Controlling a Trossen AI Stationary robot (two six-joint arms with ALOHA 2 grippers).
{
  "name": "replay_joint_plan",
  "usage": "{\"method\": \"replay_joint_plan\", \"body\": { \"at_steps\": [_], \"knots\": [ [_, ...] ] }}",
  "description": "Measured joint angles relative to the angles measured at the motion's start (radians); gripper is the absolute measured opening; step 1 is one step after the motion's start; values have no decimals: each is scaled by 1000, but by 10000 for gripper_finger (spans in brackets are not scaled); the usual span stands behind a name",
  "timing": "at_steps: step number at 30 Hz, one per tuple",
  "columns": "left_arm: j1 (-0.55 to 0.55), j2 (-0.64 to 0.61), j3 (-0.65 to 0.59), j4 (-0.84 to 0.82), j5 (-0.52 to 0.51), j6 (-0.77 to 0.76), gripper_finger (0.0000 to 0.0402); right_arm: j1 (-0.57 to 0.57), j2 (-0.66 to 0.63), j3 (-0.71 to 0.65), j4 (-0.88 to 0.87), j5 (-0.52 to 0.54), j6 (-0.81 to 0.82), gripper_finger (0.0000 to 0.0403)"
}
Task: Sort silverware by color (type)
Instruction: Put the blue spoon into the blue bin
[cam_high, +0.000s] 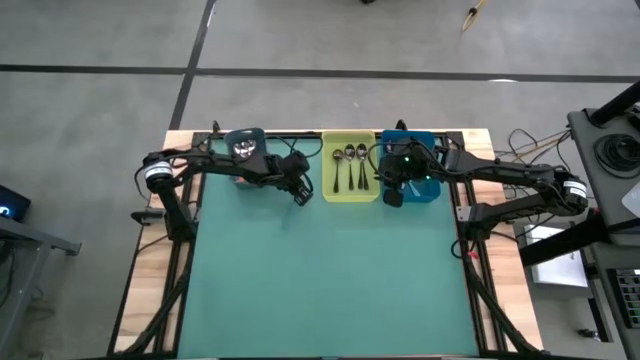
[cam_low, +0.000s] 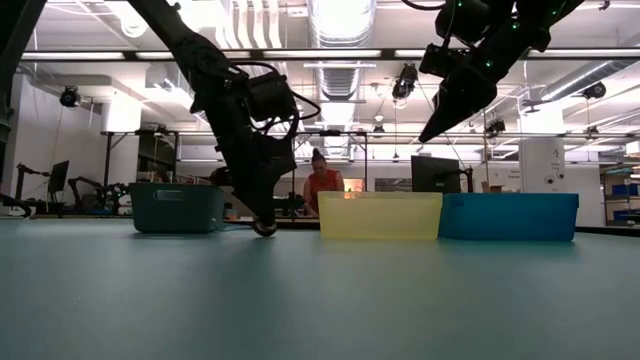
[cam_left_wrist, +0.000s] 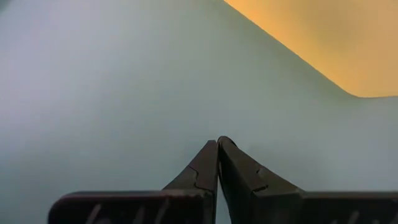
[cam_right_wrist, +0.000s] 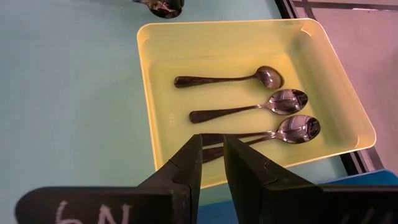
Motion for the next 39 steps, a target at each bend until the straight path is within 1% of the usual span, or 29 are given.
{"method": "replay_joint_plan", "body": {
  "at_steps": [3,8,18,19,22,25,27,31,34,39],
  "knots": [
    [0,0,0,-2,1,-2,4,0,0,0,-1,0,3,59],
    [0,0,0,-5,4,-3,26,0,0,0,-1,0,3,59],
    [0,-2,0,-12,2,-6,91,0,0,0,-1,0,3,59],
    [-1,-7,0,-26,3,-13,98,0,0,0,-1,0,2,59],
    [-16,-31,19,-144,4,-40,114,0,0,0,-1,0,2,59],
    [-45,-55,60,-268,2,-97,122,0,0,0,0,0,1,59],
    [-68,-56,86,-314,1,-161,124,0,0,0,0,0,0,59],
    [-116,-43,118,-315,0,-228,136,0,0,0,1,0,0,59],
    [-136,-20,136,-319,0,-292,156,0,0,0,2,0,2,59],
    [-152,16,143,-327,-60,-377,189,0,0,0,2,0,3,59]
  ]
}}
